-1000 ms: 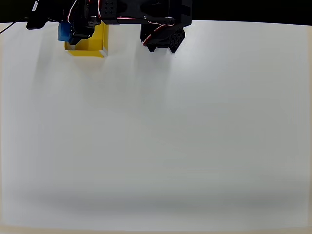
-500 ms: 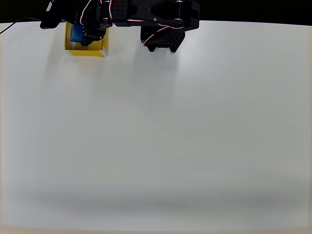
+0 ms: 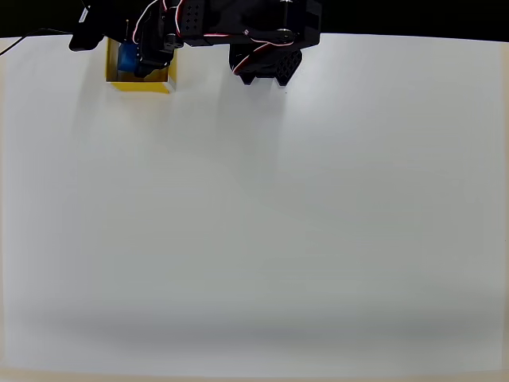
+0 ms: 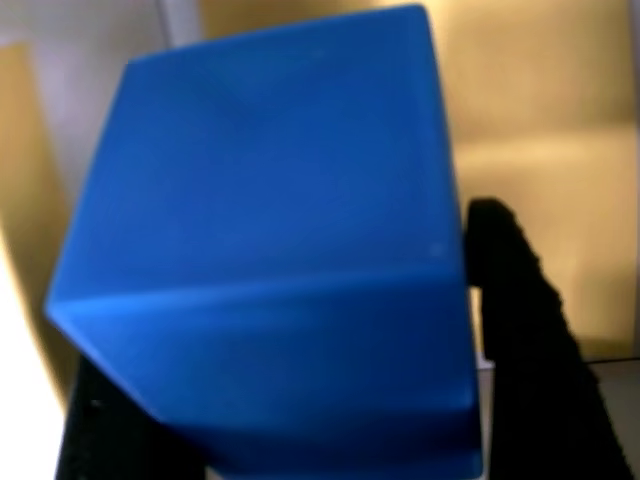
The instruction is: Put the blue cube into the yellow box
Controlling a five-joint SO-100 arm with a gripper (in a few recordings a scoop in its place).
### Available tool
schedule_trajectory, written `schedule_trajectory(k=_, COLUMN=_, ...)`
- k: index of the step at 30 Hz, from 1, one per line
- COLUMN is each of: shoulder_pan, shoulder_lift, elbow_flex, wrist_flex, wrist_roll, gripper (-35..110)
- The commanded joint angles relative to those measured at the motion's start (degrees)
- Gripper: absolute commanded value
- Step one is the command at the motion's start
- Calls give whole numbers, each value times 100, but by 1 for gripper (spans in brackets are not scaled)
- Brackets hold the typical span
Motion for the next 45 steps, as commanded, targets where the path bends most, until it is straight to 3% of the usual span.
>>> schedule_trajectory(k=1, shoulder_pan=176, shoulder_lift=141, elbow_flex=-26, wrist_flex=-255, wrist_roll=-79, gripper=11)
schedule_trajectory(k=6, shoulder_pan=237, shoulder_lift=229, elbow_flex=70, wrist_flex=-360, wrist_roll=-185, gripper=29)
schedule_trajectory(k=15, shoulder_pan=387, shoulder_lift=861, elbow_flex=35, wrist_flex=-114, wrist_roll=-466, gripper=38)
schedule_trajectory(k=25, shoulder_pan=360, shoulder_lift=2452, elbow_flex=-1292, wrist_flex=2962, wrist_roll=-984, gripper=41)
schedule_trajectory(k=31, shoulder_pan=105, shoulder_lift=3208, elbow_flex=-1898, wrist_flex=4254, wrist_roll=-1547, gripper=45)
schedule_trajectory(k=37, shoulder_pan=-993, shoulder_lift=3463, elbow_flex=-2540, wrist_flex=5309, wrist_roll=-1626, gripper=46)
schedule_trajectory(k=45, shoulder_pan=-3841, shoulder_lift=3621, elbow_flex=-2663, wrist_flex=5572, wrist_roll=-1020, gripper=43)
